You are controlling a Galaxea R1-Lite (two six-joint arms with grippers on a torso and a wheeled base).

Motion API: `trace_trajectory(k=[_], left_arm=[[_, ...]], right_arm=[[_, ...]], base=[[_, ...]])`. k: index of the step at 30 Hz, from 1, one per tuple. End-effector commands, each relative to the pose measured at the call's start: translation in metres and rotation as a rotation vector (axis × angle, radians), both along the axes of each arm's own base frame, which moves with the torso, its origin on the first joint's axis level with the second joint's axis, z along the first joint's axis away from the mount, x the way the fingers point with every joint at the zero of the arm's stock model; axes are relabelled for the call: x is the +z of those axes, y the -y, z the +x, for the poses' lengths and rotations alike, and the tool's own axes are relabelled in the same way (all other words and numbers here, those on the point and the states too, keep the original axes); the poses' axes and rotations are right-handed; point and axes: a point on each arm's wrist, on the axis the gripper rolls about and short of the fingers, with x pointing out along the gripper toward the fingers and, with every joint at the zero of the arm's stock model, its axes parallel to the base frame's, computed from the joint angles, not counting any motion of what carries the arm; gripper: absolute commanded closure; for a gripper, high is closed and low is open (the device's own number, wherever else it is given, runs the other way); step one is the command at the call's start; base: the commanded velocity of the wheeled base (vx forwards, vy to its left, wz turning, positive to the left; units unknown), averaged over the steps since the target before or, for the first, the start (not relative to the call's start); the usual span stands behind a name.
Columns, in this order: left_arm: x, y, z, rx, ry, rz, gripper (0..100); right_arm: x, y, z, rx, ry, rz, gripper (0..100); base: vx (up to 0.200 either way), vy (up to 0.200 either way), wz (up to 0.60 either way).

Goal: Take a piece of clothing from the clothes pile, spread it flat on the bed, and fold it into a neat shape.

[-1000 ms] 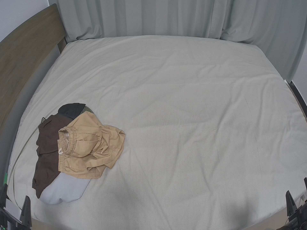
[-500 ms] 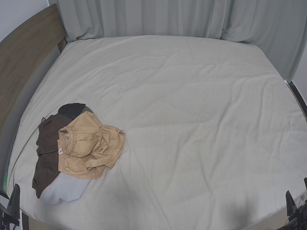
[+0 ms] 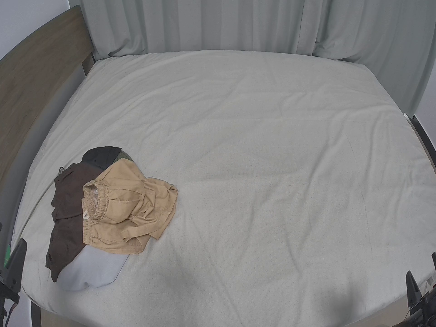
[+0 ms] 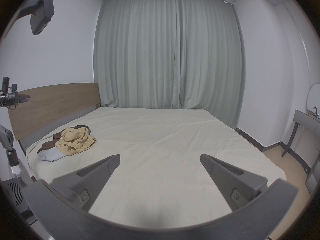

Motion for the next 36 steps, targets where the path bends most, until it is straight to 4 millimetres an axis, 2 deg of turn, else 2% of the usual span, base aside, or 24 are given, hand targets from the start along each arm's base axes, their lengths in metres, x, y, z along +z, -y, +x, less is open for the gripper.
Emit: trace_trajectory(k=[1,5,10,36], left_arm=[[0.006,0.003,0.020,-0.008,-0.051,0.003,0],[0.011,0.005,0.031,-0.027,-0.073,-0.002,0],[0.019,0.008,0.040,-0.096,-0.122,-0.105,0],[0.007,0.016,0.078,-0.246,-0.348,-0.161,0]], right_arm=[[-0.005,0.000,0.001,0.000,-0.009,0.002,0],[-0.005,0.000,0.001,0.000,-0.009,0.009,0],[-0.005,0.000,0.001,0.000,-0.009,0.009,0],[-0.005,0.000,0.001,-0.001,-0.009,0.024,0]], base=[[0.000,0.000,0.00],[0.000,0.000,0.00],[0.000,0.000,0.00],[0.000,0.000,0.00]])
